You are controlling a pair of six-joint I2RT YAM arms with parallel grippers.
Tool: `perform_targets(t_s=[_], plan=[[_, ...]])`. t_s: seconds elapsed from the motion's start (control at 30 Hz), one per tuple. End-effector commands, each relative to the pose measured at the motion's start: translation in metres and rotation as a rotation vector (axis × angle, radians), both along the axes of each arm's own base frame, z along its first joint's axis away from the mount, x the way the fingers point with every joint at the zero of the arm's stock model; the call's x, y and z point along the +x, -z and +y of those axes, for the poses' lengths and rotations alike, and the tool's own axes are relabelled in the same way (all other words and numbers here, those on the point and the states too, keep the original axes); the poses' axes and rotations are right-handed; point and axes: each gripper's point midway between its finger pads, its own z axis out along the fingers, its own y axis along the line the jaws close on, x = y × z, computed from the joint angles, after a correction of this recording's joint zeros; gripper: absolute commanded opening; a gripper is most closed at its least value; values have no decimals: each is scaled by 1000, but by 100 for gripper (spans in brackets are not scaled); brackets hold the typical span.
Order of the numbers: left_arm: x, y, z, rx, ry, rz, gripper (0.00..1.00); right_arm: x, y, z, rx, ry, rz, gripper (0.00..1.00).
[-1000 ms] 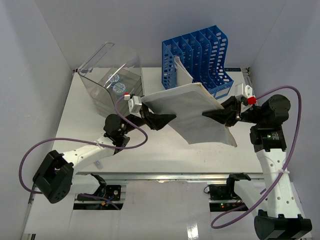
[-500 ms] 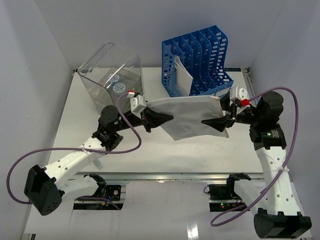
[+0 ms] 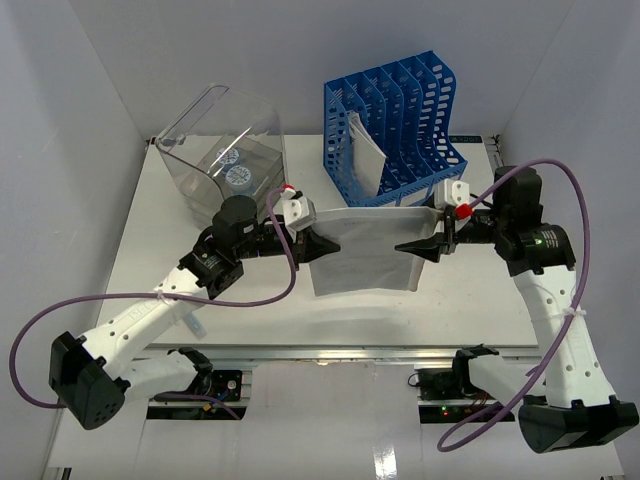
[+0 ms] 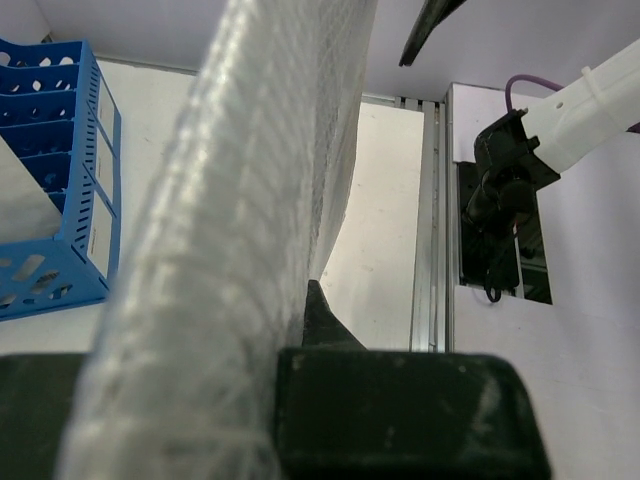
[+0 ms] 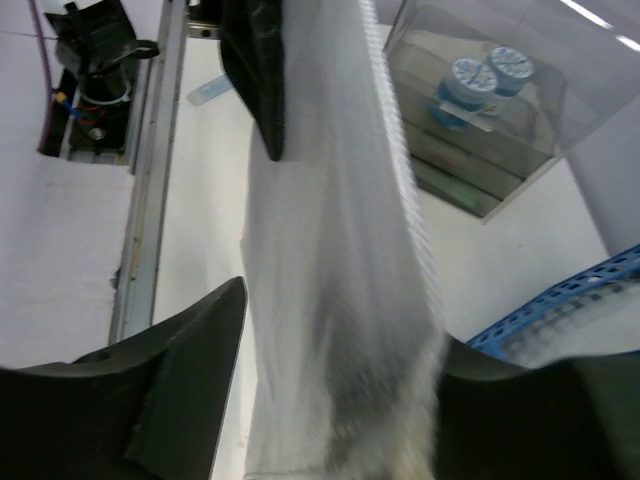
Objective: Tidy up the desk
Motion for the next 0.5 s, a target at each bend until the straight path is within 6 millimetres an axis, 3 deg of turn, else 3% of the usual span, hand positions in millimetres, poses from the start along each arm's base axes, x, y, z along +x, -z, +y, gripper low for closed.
perform_targets(t_s=[0.0,0.1,0.2,0.3,0.4,0.47], plan=[[2,-28,-3,-17,22,-77,0,-14,15,10,-92,-58,-31,47],[2,-27,-4,-4,25,-75,0,-16,27,18,-140,-75,-26,24],[3,-27,-3,5,18,-78,0,-14,31,21,-159,-68,-18,9],[4,-24,2,15,-8,-82,1,-4,28,19,-164,-1,-47,8],[11,-21,9,13,-75,-80,22,9,11,16,-136,83,-130,8],[11,-18,14,-1,-119,-69,49,18,4,13,-122,150,-130,8]])
